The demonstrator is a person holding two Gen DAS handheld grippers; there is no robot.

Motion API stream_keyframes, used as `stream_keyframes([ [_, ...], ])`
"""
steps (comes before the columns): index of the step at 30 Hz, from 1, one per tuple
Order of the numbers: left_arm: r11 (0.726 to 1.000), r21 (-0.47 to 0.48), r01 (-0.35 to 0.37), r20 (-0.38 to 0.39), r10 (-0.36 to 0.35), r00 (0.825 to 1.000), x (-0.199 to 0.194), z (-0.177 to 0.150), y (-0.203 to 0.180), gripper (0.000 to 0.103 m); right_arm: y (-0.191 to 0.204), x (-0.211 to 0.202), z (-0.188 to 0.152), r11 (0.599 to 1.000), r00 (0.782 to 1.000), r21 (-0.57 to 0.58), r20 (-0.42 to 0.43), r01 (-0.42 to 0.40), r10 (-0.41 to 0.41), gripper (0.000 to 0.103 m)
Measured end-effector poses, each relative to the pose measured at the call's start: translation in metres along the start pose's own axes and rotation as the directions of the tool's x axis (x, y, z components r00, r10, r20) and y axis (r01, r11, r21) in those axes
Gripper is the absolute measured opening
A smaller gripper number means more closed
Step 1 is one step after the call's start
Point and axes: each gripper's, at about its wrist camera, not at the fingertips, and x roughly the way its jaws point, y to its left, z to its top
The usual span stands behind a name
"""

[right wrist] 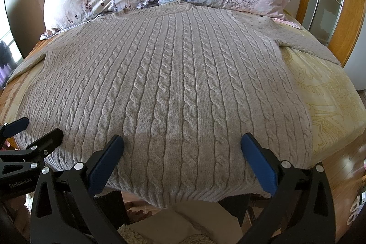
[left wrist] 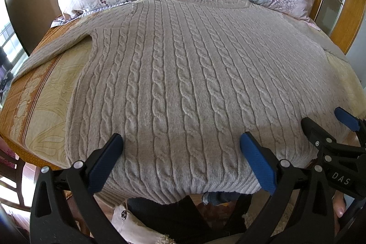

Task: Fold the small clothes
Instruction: 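Grasp the sweater's sleeve cuff with the right gripper and lift it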

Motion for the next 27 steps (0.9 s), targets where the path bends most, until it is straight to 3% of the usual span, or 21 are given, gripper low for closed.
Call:
stream_keyframes([
  [5, 1.0, 0.012, 0.006, -0.012, -0.006, 1.0, 0.002, 0.003, 0.001, 0.101, 0.0, -0.005, -0.002, 0.997, 0.996, -0.052, 0.063, -0.059, 0.063, 0.102],
  [8, 1.0, 0.015, 0.012, -0.002, -0.012, 1.0, 0.003, 0.006, 0.003, 0.101, -0.01, -0.008, -0.009, 0.991, 0.981, -0.07, 0.149, -0.117, 0.126, 0.102],
  [10, 1.0, 0.012, 0.023, 0.013, -0.023, 1.0, 0.005, 0.009, 0.004, 0.101, -0.015, -0.006, -0.005, 0.989, 0.978, -0.07, 0.153, -0.129, 0.139, 0.102],
  [13, 0.998, 0.012, 0.055, 0.041, -0.055, 0.998, 0.006, 0.019, 0.007, 0.101, -0.036, -0.007, 0.011, 0.988, 0.973, -0.017, 0.172, -0.152, 0.152, 0.102],
  [16, 0.995, 0.013, 0.102, 0.083, -0.102, 0.991, 0.007, 0.034, 0.01, 0.101, -0.089, -0.007, 0.042, 0.973, 0.969, 0.148, 0.199, -0.177, 0.146, 0.102],
  [18, 0.991, 0.018, 0.133, 0.094, -0.135, 0.986, 0.01, 0.046, 0.012, 0.101, -0.12, -0.003, 0.06, 0.97, 0.96, 0.165, 0.246, -0.178, 0.134, 0.1],
  [19, 0.989, 0.023, 0.146, 0.095, -0.148, 0.984, 0.013, 0.054, 0.012, 0.101, -0.143, -0.001, 0.073, 0.955, 0.961, 0.236, 0.25, -0.178, 0.117, 0.097],
  [21, 0.984, 0.03, 0.174, 0.093, -0.176, 0.98, 0.017, 0.066, 0.013, 0.101, -0.174, 0.007, 0.089, 0.926, 0.965, 0.331, 0.241, -0.18, 0.101, 0.082],
  [23, 0.97, 0.032, 0.24, 0.085, -0.242, 0.967, 0.023, 0.08, 0.015, 0.101, -0.211, 0.018, 0.104, 0.877, 0.973, 0.45, 0.217, -0.169, 0.076, 0.073],
  [25, 0.964, 0.028, 0.265, 0.071, -0.266, 0.961, 0.028, 0.09, 0.017, 0.101, -0.244, 0.03, 0.114, 0.818, 0.977, 0.551, 0.202, -0.165, 0.061, 0.065],
  [27, 0.968, 0.035, 0.248, 0.077, -0.25, 0.965, 0.031, 0.103, 0.018, 0.101, -0.279, 0.044, 0.121, 0.734, 0.983, 0.662, 0.18, -0.152, 0.041, 0.057],
])
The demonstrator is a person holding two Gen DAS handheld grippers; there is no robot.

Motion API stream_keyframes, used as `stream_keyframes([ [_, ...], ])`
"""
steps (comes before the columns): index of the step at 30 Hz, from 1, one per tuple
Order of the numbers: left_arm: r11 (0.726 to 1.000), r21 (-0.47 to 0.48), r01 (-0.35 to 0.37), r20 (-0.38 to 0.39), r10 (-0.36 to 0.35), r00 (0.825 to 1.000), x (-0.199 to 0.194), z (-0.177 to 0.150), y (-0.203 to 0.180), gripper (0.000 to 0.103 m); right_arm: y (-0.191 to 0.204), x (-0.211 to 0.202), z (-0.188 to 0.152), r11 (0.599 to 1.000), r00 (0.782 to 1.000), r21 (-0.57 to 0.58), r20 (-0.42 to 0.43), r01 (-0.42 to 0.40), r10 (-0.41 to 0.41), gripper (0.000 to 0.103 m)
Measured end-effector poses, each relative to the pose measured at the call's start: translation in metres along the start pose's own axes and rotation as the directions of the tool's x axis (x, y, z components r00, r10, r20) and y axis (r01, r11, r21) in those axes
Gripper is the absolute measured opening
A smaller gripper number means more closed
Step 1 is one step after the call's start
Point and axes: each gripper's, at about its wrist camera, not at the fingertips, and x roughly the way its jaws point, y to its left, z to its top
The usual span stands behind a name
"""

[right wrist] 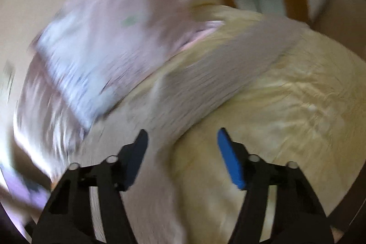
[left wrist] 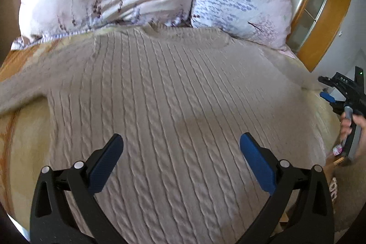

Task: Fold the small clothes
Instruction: 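Grasp the sweater's sleeve cuff with the right gripper and lift it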

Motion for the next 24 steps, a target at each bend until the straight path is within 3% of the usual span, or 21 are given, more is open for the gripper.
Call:
stream_keyframes([
  [5, 0.993, 0.062, -0.098, 0.088, 0.092, 0.992, 0.0, 0.024, 0.005, 0.101, -0.04, 0.026, 0.035, 0.976, 0.997, 0.204, -0.025, 0.08, -0.077, 0.048],
  [8, 0.993, 0.059, -0.099, 0.08, 0.094, 0.992, 0.004, 0.035, 0.012, 0.101, -0.05, 0.035, 0.046, 0.963, 0.994, 0.248, -0.034, 0.105, -0.1, 0.046],
  [13, 0.998, 0.016, -0.063, 0.036, 0.063, 0.997, 0.02, 0.046, 0.023, 0.101, -0.064, 0.036, 0.061, 0.953, 0.996, 0.29, -0.005, 0.085, -0.087, 0.041],
  [19, 0.999, -0.033, -0.035, 0.011, 0.035, 0.999, 0.034, 0.052, 0.032, 0.101, -0.083, 0.038, 0.071, 0.937, 0.994, 0.341, 0.046, 0.074, -0.095, 0.024],
  [22, 0.999, -0.039, -0.037, 0.004, 0.037, 0.999, 0.038, 0.055, 0.033, 0.101, -0.082, 0.039, 0.072, 0.946, 0.992, 0.313, 0.062, 0.089, -0.114, 0.019],
  [24, 0.998, -0.042, -0.036, 0.002, 0.036, 0.999, 0.039, 0.057, 0.034, 0.101, -0.077, 0.041, 0.073, 0.955, 0.988, 0.275, 0.065, 0.116, -0.139, 0.01],
])
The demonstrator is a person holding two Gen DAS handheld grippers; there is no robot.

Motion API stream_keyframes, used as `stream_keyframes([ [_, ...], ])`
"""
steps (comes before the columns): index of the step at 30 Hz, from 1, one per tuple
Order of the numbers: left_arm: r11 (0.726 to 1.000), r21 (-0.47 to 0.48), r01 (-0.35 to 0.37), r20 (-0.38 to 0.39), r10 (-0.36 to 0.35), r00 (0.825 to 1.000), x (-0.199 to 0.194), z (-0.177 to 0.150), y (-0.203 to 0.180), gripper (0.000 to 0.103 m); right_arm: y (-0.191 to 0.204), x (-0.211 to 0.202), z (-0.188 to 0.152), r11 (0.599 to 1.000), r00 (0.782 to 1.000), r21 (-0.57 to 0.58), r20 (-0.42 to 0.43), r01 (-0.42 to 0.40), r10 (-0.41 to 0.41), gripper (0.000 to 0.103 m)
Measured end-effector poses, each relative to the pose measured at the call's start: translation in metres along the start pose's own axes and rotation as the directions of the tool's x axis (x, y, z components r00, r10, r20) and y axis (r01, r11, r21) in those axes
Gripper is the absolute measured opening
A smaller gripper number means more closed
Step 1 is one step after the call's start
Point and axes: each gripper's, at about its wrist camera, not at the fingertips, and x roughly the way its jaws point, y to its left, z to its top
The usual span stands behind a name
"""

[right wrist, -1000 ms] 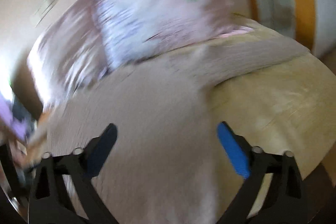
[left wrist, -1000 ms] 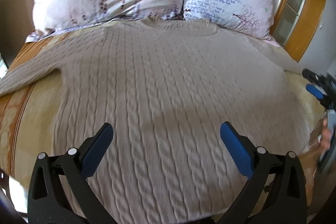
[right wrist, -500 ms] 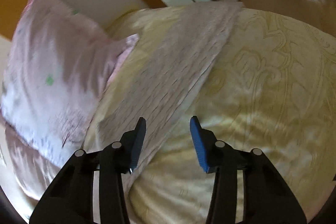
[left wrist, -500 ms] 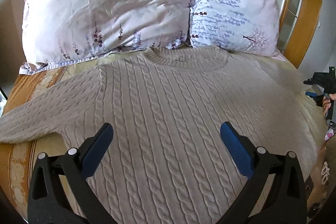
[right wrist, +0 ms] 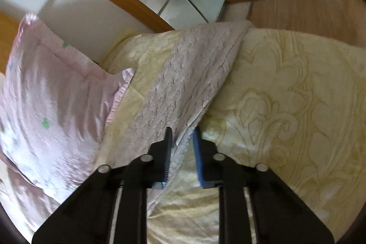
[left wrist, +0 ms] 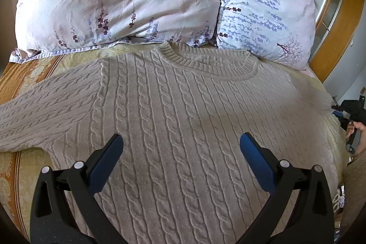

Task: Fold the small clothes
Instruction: 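Grasp the sweater's sleeve cuff with the right gripper and lift it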

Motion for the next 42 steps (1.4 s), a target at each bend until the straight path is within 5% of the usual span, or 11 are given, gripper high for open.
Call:
stream_keyframes([
  [5, 0.999, -0.022, 0.029, -0.011, -0.03, 0.999, 0.001, 0.004, 0.006, 0.101, 0.03, -0.023, -0.008, 0.989, 0.994, -0.139, 0.093, -0.051, 0.064, 0.009],
  [10, 0.994, -0.07, 0.079, 0.005, -0.079, 0.997, 0.0, 0.008, 0.014, 0.101, 0.085, -0.052, -0.037, 0.927, 0.972, -0.325, 0.079, -0.187, 0.223, 0.008],
  [17, 0.962, -0.16, 0.219, 0.064, -0.211, 0.975, -0.005, 0.007, 0.023, 0.101, 0.167, -0.053, -0.133, 0.751, 0.899, -0.496, -0.19, -0.435, 0.395, 0.008],
  [21, 0.955, -0.172, 0.243, 0.073, -0.233, 0.97, -0.007, 0.007, 0.024, 0.101, 0.188, -0.021, -0.2, 0.685, 0.86, -0.526, -0.382, -0.504, 0.339, 0.008],
  [23, 0.951, -0.173, 0.255, 0.07, -0.247, 0.967, -0.008, 0.007, 0.023, 0.101, 0.191, -0.001, -0.228, 0.672, 0.87, -0.569, -0.419, -0.475, 0.26, 0.008],
  [29, 0.947, -0.16, 0.277, 0.074, -0.269, 0.96, -0.011, 0.007, 0.024, 0.101, 0.172, -0.001, -0.233, 0.713, 0.863, -0.521, -0.443, -0.468, 0.242, 0.012],
  [33, 0.93, -0.194, 0.314, 0.065, -0.307, 0.95, -0.009, 0.009, 0.03, 0.101, 0.166, -0.007, -0.21, 0.782, 0.861, -0.417, -0.42, -0.463, 0.286, 0.039],
  [36, 0.906, -0.241, 0.347, 0.058, -0.344, 0.937, -0.006, 0.009, 0.038, 0.101, 0.16, 0.001, -0.193, 0.845, 0.882, -0.339, -0.38, -0.414, 0.28, 0.039],
  [38, 0.9, -0.26, 0.351, 0.058, -0.349, 0.935, -0.006, 0.009, 0.044, 0.101, 0.16, 0.003, -0.185, 0.871, 0.92, -0.352, -0.313, -0.342, 0.235, 0.035],
  [39, 0.898, -0.265, 0.35, 0.06, -0.347, 0.936, -0.006, 0.009, 0.047, 0.101, 0.163, 0.004, -0.185, 0.871, 0.939, -0.386, -0.274, -0.303, 0.206, 0.021],
  [42, 0.892, -0.279, 0.357, 0.073, -0.351, 0.934, -0.01, 0.009, 0.056, 0.101, 0.188, -0.008, -0.193, 0.82, 0.962, -0.507, -0.194, -0.264, 0.19, 0.009],
])
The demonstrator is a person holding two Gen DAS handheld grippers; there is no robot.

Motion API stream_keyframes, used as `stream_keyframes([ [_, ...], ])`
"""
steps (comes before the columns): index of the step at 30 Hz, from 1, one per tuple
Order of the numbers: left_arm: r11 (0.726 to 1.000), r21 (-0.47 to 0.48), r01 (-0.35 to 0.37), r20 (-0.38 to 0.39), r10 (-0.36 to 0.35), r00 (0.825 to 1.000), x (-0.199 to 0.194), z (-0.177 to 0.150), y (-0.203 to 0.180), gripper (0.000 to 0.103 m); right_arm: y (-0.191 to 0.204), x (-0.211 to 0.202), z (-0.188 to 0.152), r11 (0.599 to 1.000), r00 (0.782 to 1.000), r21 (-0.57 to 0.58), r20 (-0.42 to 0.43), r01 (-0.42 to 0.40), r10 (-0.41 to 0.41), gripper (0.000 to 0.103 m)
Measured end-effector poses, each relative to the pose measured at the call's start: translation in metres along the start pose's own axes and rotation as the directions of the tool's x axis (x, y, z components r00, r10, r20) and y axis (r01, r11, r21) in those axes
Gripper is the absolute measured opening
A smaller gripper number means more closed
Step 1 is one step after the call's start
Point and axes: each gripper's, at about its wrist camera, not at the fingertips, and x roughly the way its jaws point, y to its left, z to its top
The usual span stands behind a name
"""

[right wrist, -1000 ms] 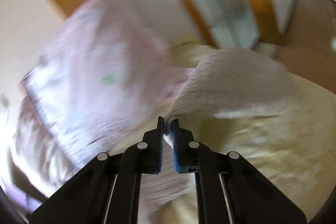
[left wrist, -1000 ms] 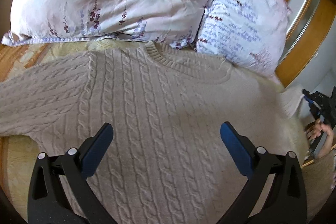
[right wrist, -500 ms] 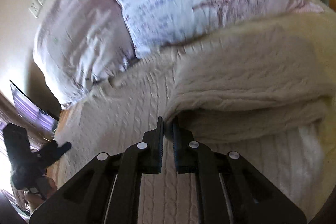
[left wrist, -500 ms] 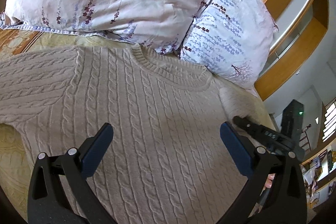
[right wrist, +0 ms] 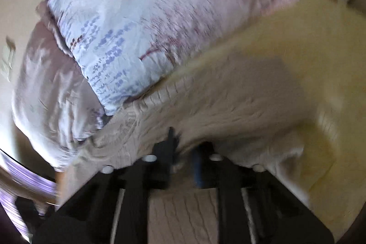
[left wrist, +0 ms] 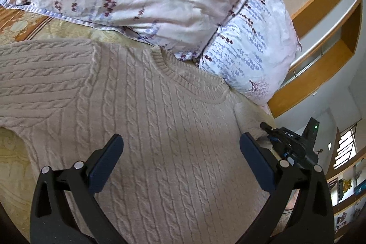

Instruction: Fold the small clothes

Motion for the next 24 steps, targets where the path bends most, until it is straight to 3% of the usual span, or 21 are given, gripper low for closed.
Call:
stream_keyframes([
  [4, 0.998, -0.044, 0.04, 0.02, -0.04, 0.999, -0.006, 0.004, 0.011, 0.101, 0.07, -0.01, -0.01, 0.973, 0.993, -0.204, 0.009, -0.109, 0.114, 0.008],
  [6, 0.996, -0.069, 0.062, 0.022, -0.061, 0.998, -0.006, 0.005, 0.014, 0.101, 0.11, -0.003, -0.031, 0.93, 0.986, -0.328, -0.076, -0.164, 0.147, 0.009],
  [7, 0.993, -0.086, 0.079, 0.02, -0.077, 0.997, -0.005, 0.005, 0.016, 0.101, 0.132, 0.01, -0.049, 0.899, 0.978, -0.394, -0.16, -0.191, 0.137, 0.01],
  [9, 0.99, -0.112, 0.09, 0.007, -0.09, 0.996, -0.002, 0.006, 0.018, 0.101, 0.145, 0.026, -0.071, 0.87, 0.953, -0.429, -0.273, -0.245, 0.134, 0.035],
  [11, 0.985, -0.145, 0.097, -0.014, -0.1, 0.995, 0.004, 0.005, 0.021, 0.099, 0.145, 0.037, -0.089, 0.871, 0.933, -0.415, -0.34, -0.264, 0.121, 0.044],
  [13, 0.978, -0.177, 0.114, -0.037, -0.122, 0.992, 0.01, 0.004, 0.024, 0.096, 0.131, 0.032, -0.09, 0.884, 0.924, -0.371, -0.352, -0.285, 0.15, 0.044],
  [17, 0.968, -0.213, 0.131, -0.087, -0.153, 0.984, 0.025, 0.003, 0.019, 0.09, 0.091, 0.001, -0.072, 0.92, 0.937, -0.263, -0.272, -0.291, 0.218, 0.047],
  [18, 0.968, -0.21, 0.135, -0.096, -0.158, 0.983, 0.028, 0.003, 0.016, 0.09, 0.085, -0.004, -0.066, 0.928, 0.941, -0.238, -0.247, -0.289, 0.23, 0.052],
  [20, 0.972, -0.195, 0.131, -0.108, -0.154, 0.982, 0.033, 0.003, 0.009, 0.09, 0.079, 0.002, -0.055, 0.948, 0.942, -0.185, -0.263, -0.26, 0.207, 0.056],
  [24, 0.975, -0.18, 0.13, -0.107, -0.151, 0.983, 0.029, 0.001, 0.004, 0.09, 0.074, 0.031, -0.048, 0.946, 0.887, 0.004, -0.348, -0.323, 0.304, 0.056],
])
